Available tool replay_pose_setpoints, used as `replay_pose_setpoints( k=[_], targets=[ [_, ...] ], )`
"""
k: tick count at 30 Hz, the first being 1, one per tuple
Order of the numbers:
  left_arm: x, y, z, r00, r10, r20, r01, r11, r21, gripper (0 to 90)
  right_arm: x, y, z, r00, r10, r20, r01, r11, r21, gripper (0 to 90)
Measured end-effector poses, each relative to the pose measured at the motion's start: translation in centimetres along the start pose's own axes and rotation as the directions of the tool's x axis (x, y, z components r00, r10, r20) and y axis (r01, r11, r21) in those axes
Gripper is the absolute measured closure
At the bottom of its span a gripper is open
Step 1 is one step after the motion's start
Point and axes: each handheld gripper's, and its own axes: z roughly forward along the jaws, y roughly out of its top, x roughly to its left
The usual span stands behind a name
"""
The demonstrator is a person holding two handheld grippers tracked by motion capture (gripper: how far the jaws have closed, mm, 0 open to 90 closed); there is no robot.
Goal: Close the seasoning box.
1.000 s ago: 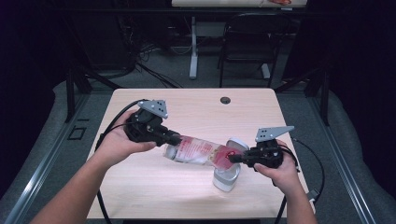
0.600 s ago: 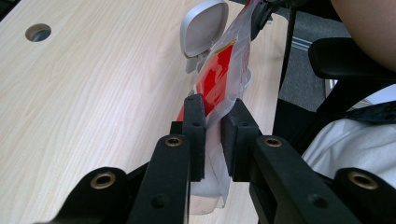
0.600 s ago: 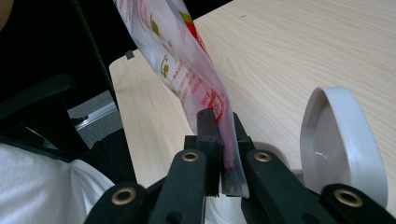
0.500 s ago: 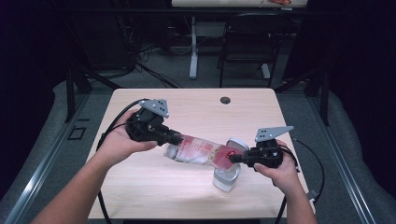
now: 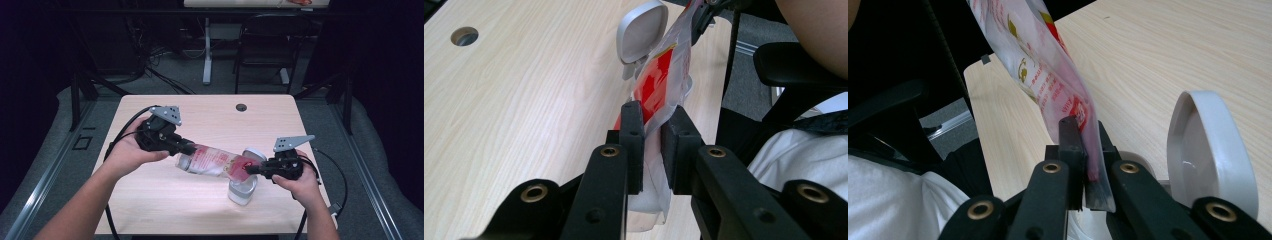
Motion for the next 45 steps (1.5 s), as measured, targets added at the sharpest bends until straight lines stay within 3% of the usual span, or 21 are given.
replay_pose_setpoints(
  k=[45],
  targets=[
    [0.0,0.65,0.09,0.9999,0.013,0.001,-0.013,0.9999,0.005,80.8,-0.07,-0.23,-0.06,0.9999,0.011,0.009,-0.011,1.0,-0.007,88.8]
  ],
)
